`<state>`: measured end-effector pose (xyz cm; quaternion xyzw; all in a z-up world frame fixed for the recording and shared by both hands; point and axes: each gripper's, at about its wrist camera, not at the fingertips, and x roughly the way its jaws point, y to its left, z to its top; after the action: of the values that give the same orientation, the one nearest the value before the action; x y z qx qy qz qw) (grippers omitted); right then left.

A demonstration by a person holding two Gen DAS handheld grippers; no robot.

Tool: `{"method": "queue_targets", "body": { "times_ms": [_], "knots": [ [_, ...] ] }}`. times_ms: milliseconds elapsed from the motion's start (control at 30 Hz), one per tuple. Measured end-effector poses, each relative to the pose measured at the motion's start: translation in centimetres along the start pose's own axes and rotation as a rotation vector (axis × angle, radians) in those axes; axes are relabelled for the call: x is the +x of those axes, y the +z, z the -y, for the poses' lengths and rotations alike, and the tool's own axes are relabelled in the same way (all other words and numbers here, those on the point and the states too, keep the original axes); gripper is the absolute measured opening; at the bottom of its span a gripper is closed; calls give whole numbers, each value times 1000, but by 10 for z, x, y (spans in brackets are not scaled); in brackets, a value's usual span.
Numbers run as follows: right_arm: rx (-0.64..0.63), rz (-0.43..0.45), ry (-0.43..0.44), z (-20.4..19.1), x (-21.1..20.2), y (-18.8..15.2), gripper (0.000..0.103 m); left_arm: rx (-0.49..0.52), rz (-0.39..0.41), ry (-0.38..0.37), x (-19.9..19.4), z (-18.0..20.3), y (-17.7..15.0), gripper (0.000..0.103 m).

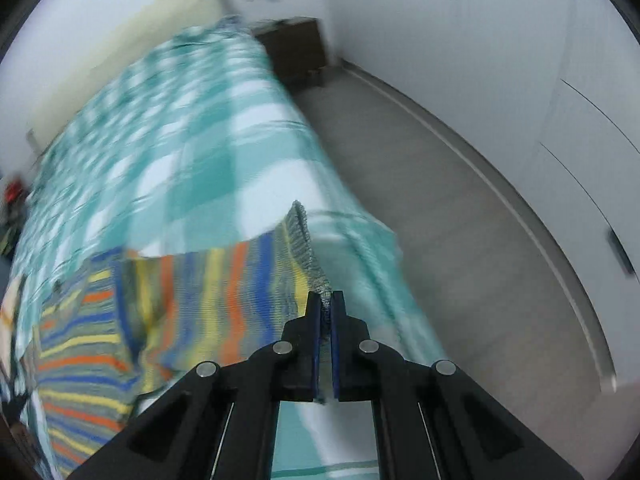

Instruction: Fold small clothes

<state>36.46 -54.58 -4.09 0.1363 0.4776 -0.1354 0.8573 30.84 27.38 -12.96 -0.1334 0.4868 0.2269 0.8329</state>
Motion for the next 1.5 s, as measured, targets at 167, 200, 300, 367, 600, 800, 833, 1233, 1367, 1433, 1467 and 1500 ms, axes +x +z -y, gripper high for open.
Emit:
{"method": "queue_targets", "body": {
  "times_ms": [167,200,300,367,600,800,833,1233,1367,1433,1467,1500],
  "knots": [
    [43,-8,-105,16,2,-11,3,19,-7,15,1,3,1,3],
    [38,-4,-121,15,-1,-12,3,21,-7,16,1,3,1,3],
    [1,-3,-184,17,-8,-8,3,25,-6,16,1,3,1,3],
    [-25,-14,-225,18,-10,-6,3,41,0,25,1,5,0,3],
    [-3,-114,-222,33,7,-10,3,59,0,34,1,7,0,3],
    [108,-92,-54,57,-25,-17,29,64,8,30,1,6,-1,3],
    [154,-95,-9,62,-32,-23,29,62,9,30,1,6,-1,3],
    [432,-25,151,76,0,-72,4,58,-2,19,1,4,-1,4],
    [335,-24,19,71,-8,-74,4,98,4,58,5,11,-3,4],
    [334,-28,0,68,-6,-73,5,98,1,68,4,12,-3,5],
    [303,-24,-22,62,-6,-70,7,95,4,67,2,11,-2,8],
    [283,-17,-29,60,-9,-70,14,87,6,56,-3,8,-3,19]
  ]
}}
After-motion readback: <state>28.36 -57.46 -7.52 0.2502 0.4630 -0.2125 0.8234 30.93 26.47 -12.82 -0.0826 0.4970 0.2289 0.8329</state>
